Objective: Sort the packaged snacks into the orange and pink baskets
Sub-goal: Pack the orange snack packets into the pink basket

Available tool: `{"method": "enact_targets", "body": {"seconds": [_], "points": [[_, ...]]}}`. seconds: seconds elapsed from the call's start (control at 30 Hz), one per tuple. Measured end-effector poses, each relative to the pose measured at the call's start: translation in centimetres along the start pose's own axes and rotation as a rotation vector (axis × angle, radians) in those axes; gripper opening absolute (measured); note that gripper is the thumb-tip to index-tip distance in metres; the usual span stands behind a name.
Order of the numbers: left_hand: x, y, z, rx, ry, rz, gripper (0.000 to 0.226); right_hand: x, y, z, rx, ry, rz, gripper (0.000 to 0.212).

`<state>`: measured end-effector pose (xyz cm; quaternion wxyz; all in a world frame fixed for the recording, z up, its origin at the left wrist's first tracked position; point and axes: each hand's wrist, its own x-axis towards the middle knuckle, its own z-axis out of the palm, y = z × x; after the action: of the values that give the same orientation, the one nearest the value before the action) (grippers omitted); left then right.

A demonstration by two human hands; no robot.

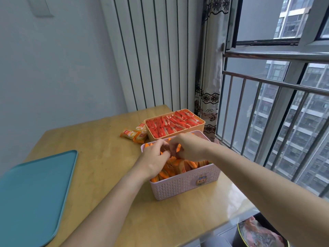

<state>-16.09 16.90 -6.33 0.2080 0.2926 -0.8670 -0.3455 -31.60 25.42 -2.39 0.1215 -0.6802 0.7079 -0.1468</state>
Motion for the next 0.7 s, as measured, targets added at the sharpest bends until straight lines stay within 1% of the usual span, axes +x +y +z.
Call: {"method": "enact_targets", "body": {"seconds": [0.07, 0.13, 0.17, 0.27, 0.33, 0.37, 0.4, 0.43, 0.5, 0.57, 0.6, 0.63, 0.7], "points": [[0.0, -0.1, 0.1, -0.078, 0.001, -0.031, 0.003, -0.2, 0.4, 0.5, 0.076, 0.112, 0.035, 0.022], [-0.1, 0.1, 0.3, -0.100, -0.010, -0.027, 0.009, -0.5, 0.7, 0.7, 0.123, 0.184, 0.087, 0.023], [-0.1, 0.2, 0.5, -0.081, -0.022, -0.006, 0.015, -0.6, 0.8, 0.8, 0.148, 0.187, 0.107, 0.024], [-0.2, 0.7, 1.0, 0.024, -0.071, 0.055, 0.029, -0.8, 1.3, 0.5, 0.214, 0.126, 0.141, 0.025], [-0.1, 1.1, 1.0, 0.142, -0.074, 0.061, 0.022, -1.2, 2.0, -0.5, 0.269, 0.158, 0.154, 0.022], [-0.1, 1.3, 1.0, 0.229, -0.059, 0.071, 0.016, -1.4, 2.6, -1.2, 0.235, 0.196, 0.158, 0.020], [-0.1, 1.5, 1.0, 0.326, -0.037, 0.086, 0.012, -1.7, 3.1, -1.9, 0.147, 0.220, 0.154, 0.017], [-0.1, 1.7, 1.0, 0.421, -0.011, 0.099, 0.013, -2.0, 3.4, -2.4, 0.058, 0.212, 0.141, 0.015], [-0.2, 2.2, 1.0, 0.546, 0.014, 0.106, 0.019, -2.7, 3.8, -2.8, -0.066, 0.099, 0.105, 0.020], [0.0, 2.5, 0.9, 0.563, -0.014, 0.097, 0.026, -3.1, 3.6, -2.2, -0.202, -0.053, 0.099, 0.032], [0.1, 2.5, 0.8, 0.547, -0.041, 0.091, 0.028, -3.2, 3.5, -1.6, -0.288, -0.102, 0.108, 0.038], [0.2, 2.5, 0.6, 0.517, -0.066, 0.085, 0.029, -3.1, 3.5, -1.1, -0.362, -0.118, 0.114, 0.043], [0.4, 2.7, 0.4, 0.423, -0.089, 0.071, 0.031, -2.8, 3.6, -0.3, -0.448, -0.082, 0.101, 0.048]]}}
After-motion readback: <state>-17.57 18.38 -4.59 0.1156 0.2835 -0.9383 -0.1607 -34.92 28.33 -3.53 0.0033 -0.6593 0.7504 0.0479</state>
